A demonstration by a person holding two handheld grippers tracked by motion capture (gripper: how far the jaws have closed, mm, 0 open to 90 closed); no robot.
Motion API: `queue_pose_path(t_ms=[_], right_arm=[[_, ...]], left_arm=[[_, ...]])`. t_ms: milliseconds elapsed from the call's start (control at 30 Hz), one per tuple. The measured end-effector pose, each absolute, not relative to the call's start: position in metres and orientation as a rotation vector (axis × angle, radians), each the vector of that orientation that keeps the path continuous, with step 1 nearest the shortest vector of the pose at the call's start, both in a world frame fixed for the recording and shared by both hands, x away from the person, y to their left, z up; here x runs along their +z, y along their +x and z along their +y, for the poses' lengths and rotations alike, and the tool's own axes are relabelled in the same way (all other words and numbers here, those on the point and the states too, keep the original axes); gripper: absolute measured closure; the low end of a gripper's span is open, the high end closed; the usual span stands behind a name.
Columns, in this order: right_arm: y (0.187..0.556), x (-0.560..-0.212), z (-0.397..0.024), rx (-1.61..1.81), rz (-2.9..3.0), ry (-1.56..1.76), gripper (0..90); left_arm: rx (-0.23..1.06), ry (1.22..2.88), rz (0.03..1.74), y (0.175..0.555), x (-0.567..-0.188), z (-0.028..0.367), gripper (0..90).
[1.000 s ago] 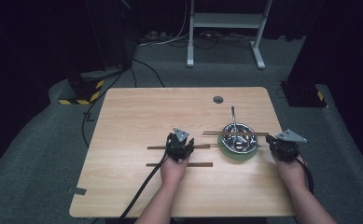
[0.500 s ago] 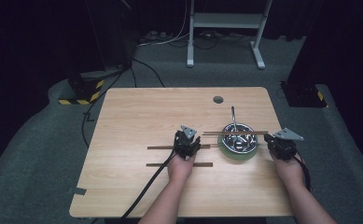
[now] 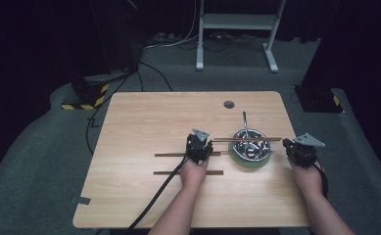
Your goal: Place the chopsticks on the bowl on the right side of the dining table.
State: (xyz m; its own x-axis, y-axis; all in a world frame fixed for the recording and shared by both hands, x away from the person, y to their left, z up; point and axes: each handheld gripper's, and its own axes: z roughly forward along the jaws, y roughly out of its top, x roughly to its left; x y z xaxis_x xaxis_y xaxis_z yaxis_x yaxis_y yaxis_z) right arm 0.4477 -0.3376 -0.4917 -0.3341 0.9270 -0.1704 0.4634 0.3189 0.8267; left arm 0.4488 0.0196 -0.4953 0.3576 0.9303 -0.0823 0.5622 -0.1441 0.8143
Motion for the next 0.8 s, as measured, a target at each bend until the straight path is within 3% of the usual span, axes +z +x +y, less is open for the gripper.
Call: queue_pose_path(t_ms=[800], right_arm=[[0.4476,-0.4953,-0.3393,0.894,1.934,1.225,84.2]], left_arm=[[0.598,1.842,1.309,0.4493,-0.4962,0.0182,68.3]])
